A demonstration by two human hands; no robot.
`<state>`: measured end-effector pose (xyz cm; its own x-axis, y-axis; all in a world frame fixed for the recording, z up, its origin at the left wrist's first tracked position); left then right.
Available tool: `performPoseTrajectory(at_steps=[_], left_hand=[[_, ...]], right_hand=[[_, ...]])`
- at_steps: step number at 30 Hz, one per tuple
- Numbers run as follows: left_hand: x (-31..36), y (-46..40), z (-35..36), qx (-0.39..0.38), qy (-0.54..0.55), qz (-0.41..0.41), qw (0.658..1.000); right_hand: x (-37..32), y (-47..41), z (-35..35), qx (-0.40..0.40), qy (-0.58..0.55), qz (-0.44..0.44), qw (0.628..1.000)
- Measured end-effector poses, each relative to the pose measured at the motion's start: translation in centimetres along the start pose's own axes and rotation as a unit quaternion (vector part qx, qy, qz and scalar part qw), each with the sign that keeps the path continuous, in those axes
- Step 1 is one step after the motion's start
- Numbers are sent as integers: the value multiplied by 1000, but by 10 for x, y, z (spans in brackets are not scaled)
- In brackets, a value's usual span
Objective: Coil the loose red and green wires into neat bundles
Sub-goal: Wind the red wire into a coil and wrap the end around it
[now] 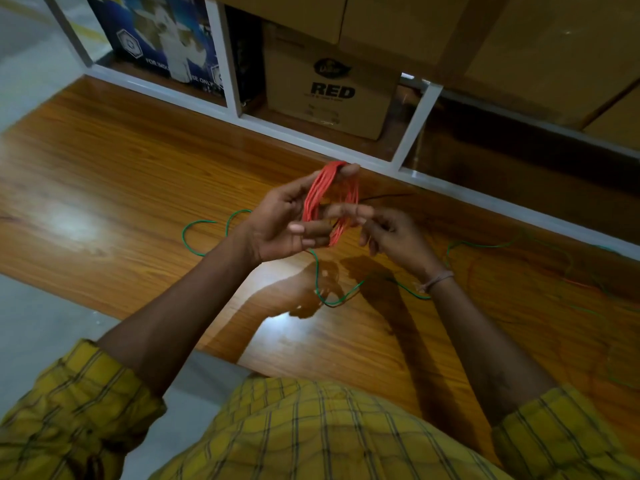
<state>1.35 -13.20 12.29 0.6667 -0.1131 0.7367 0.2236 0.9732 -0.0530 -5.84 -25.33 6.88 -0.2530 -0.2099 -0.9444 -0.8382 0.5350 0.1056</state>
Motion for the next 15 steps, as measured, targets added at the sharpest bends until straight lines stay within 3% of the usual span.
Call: performPoseTrajectory(at_steps=[4, 11, 13, 15], left_hand=[[19, -11, -13, 33, 44, 58, 997], [19, -20, -62, 216, 93, 88, 968], [17, -19, -75, 284, 36, 82, 955], [21, -12, -82, 353, -108, 63, 927]], right_hand=[[12, 21, 23, -56, 16, 32, 998], [-15, 48, 50, -200, 79, 42, 976], [-23, 55, 55, -244, 58, 59, 966], [-33, 60, 57, -288, 13, 81, 954]])
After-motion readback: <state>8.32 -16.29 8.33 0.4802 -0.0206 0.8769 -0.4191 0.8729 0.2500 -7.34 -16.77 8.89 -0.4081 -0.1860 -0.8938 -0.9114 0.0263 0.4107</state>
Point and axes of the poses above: each hand's wrist, its own y-axis away from the middle knuckle, its own z-axis out of the palm, x = y × z, the point moved 10 cm from there along -y, towards the middle knuckle, and after that the axes turned 11 degrees about -y, right-handed, at the moved point
